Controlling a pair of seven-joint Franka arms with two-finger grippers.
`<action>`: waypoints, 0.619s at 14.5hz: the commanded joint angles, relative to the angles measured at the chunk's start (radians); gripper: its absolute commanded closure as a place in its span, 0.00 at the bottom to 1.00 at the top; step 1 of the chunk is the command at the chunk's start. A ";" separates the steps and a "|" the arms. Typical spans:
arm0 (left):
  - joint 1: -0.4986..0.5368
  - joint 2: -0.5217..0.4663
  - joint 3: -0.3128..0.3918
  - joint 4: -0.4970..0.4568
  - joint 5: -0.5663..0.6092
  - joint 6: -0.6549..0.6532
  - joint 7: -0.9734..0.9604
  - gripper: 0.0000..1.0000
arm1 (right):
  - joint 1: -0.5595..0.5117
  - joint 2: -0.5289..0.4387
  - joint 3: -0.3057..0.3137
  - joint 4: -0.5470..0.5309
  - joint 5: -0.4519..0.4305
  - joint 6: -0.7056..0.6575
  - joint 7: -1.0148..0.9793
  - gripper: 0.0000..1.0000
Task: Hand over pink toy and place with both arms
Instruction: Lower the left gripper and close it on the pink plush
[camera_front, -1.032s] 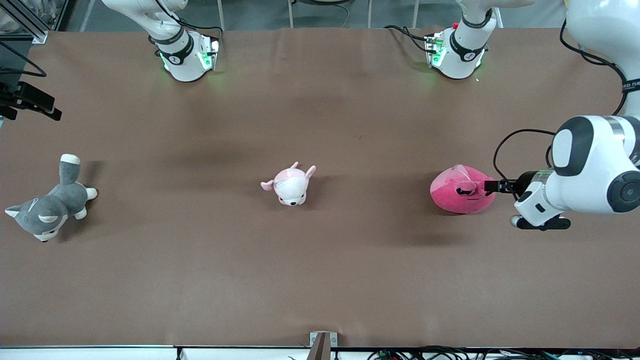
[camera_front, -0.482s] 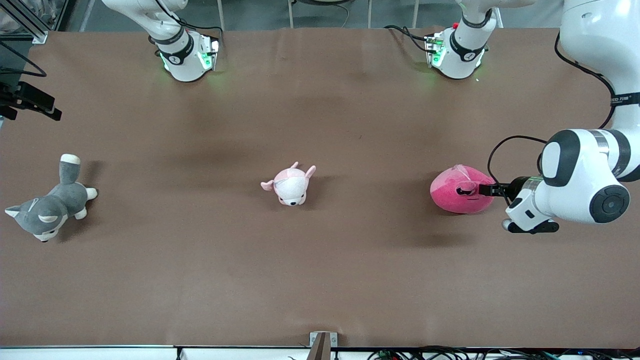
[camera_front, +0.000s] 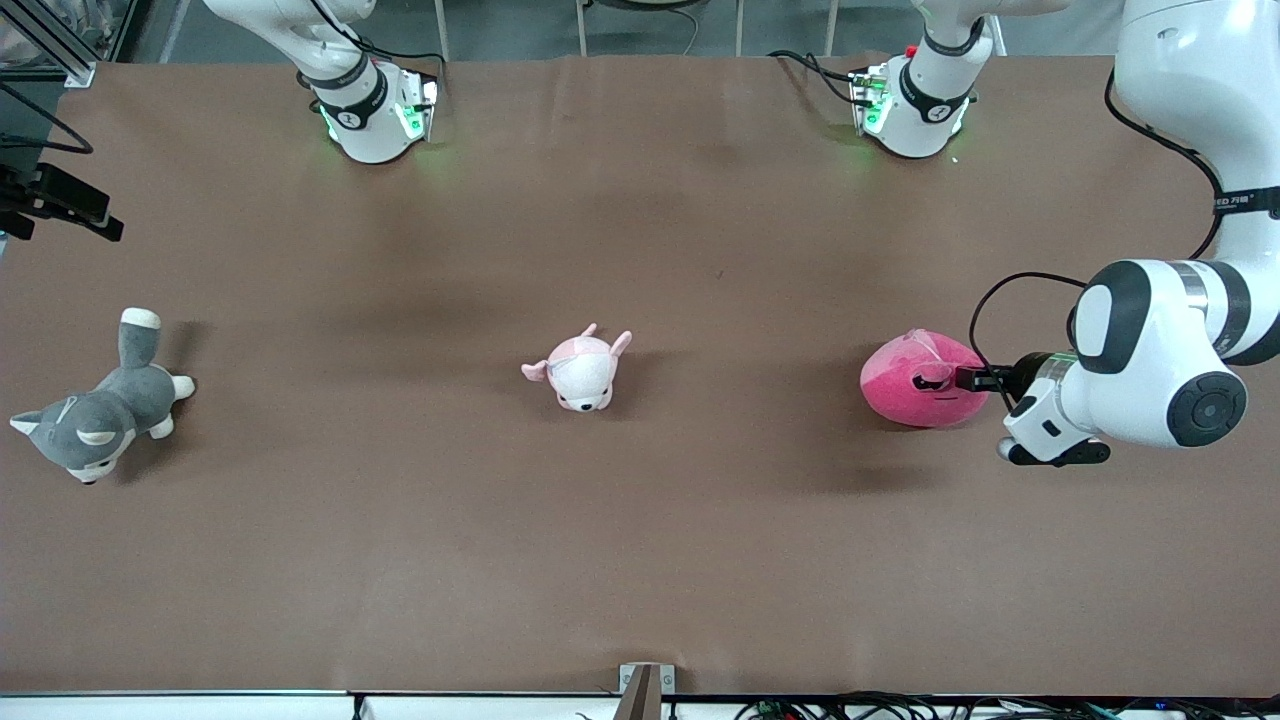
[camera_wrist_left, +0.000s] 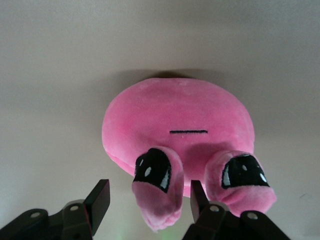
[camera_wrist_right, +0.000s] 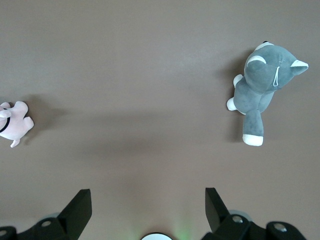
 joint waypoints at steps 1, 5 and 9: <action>0.005 -0.003 -0.002 -0.013 -0.027 0.003 -0.013 0.29 | 0.006 -0.021 0.001 -0.013 -0.024 -0.004 0.008 0.00; 0.002 -0.007 -0.002 -0.017 -0.030 0.003 -0.013 0.66 | 0.006 -0.021 0.002 -0.013 -0.024 -0.004 0.008 0.00; 0.006 -0.018 -0.007 -0.025 -0.030 0.002 -0.013 0.94 | 0.004 -0.018 0.001 -0.008 -0.022 0.000 0.009 0.00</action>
